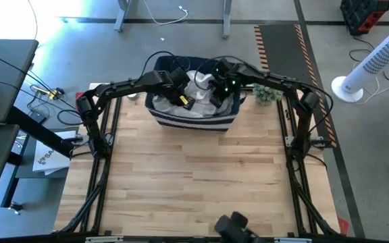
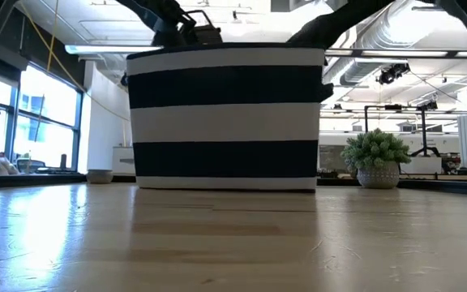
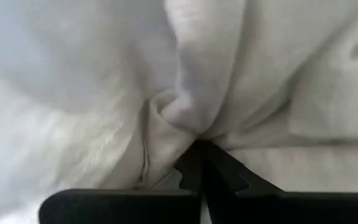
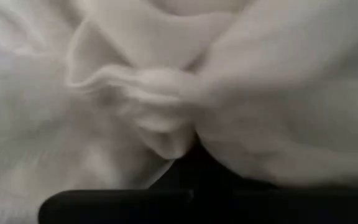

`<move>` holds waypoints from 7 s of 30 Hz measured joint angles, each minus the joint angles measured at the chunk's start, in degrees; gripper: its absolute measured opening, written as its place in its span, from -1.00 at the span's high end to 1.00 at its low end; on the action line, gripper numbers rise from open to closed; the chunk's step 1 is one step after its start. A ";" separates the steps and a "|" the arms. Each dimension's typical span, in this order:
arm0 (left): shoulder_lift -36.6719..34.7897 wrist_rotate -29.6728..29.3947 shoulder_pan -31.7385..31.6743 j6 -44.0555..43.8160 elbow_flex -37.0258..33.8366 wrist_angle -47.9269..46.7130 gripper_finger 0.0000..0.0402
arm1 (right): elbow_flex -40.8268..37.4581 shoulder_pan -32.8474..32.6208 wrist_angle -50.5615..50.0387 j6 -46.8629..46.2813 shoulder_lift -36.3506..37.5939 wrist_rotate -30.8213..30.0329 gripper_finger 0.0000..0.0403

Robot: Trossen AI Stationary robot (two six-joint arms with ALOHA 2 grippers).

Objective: Sort clothes
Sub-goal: Put the white shirt into the blue bin, then return to Home Position

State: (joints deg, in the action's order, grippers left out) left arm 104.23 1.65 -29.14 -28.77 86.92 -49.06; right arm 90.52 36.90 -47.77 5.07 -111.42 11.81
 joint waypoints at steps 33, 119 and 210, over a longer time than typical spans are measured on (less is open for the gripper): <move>-27.21 -5.77 1.28 10.00 -0.13 -0.96 1.00 | 33.72 -8.33 -37.65 -1.06 18.74 15.70 1.00; -67.55 -7.21 1.09 -8.57 -0.05 -4.24 1.00 | -81.89 -33.93 26.68 -20.42 111.41 -19.05 1.00; -82.10 -15.96 21.13 5.46 -74.45 87.00 0.98 | -90.05 -33.92 48.94 -5.10 111.04 -12.80 1.00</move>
State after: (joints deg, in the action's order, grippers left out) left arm 22.13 -14.31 -8.00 -23.31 12.47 37.95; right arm 0.47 2.98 1.17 -0.03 -0.38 -0.99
